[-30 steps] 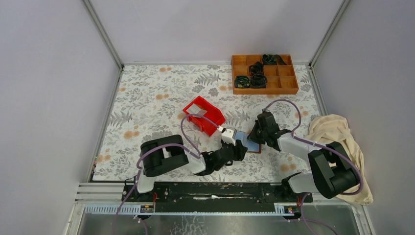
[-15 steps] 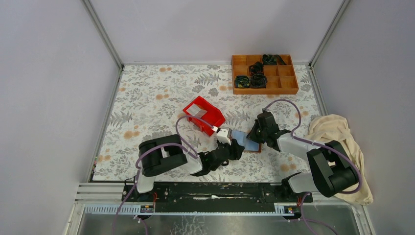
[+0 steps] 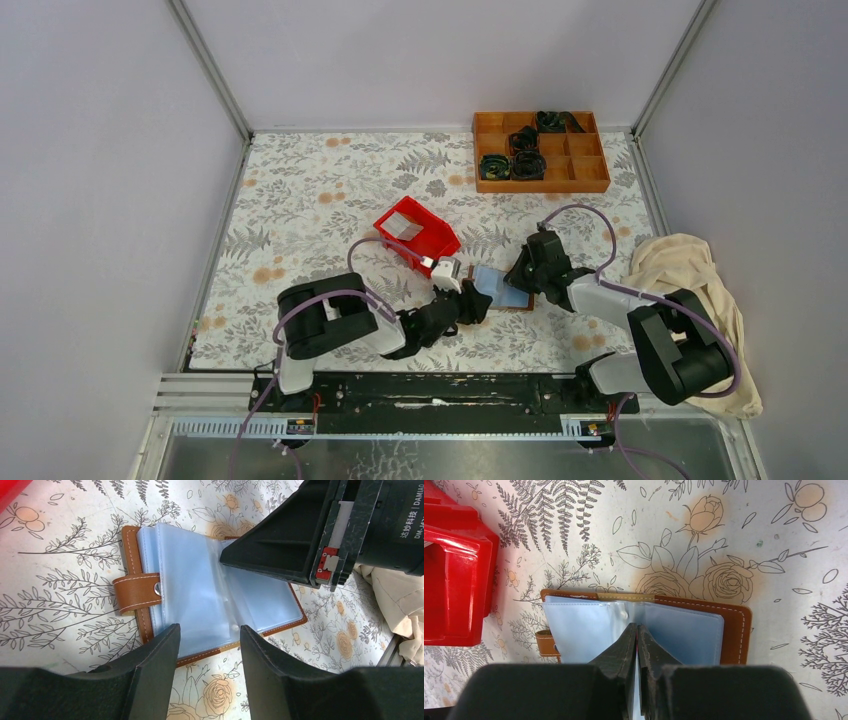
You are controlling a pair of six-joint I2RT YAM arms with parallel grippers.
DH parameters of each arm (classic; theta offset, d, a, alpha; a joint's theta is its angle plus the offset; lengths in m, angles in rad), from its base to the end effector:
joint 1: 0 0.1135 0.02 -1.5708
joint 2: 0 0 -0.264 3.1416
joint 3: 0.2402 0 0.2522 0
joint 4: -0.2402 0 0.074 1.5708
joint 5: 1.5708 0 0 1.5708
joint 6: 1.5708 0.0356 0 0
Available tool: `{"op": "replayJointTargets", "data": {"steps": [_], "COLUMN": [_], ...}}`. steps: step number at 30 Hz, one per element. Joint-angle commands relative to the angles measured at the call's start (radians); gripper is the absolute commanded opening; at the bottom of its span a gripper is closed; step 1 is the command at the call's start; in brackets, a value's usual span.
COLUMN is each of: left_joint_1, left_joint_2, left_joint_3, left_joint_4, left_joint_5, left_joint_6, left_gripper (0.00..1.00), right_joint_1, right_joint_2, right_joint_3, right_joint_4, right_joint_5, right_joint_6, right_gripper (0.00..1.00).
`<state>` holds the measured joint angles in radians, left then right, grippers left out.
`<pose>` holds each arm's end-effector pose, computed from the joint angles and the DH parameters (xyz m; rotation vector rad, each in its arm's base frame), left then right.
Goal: Put the credit cards into the card holder
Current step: Open the card holder at the center of the board.
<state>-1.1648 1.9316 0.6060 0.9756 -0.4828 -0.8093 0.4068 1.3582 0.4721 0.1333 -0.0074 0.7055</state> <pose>0.1455 -0.2966 0.1012 0.0143 1.9783 -0.8734 0.2255 0.0974 0.1448 0.3523 2.3667 0.5550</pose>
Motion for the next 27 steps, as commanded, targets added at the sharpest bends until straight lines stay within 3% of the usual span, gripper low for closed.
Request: {"op": "replayJointTargets", "data": {"steps": [1,12,27], "left_joint_1": [0.015,0.014,0.008], "left_joint_2": [0.015,-0.082,-0.288], "left_joint_3": [-0.060,-0.141,-0.202], "left_joint_4": [-0.157,-0.151,-0.247], "left_joint_5": [-0.009,-0.036,-0.109], "left_joint_6": [0.004,-0.028,-0.016], "left_gripper": [0.57,0.57,0.57], "right_joint_1": [0.024,0.134,0.187], "right_joint_2": [0.006,0.071,0.144], "right_joint_3": [-0.022,0.038,0.127], "right_joint_4": [-0.088,-0.085,-0.079], "right_joint_5": [0.000,0.020,0.032], "right_joint_6": [-0.021,-0.011,-0.036], "right_gripper": [0.11,0.11,0.11]}}
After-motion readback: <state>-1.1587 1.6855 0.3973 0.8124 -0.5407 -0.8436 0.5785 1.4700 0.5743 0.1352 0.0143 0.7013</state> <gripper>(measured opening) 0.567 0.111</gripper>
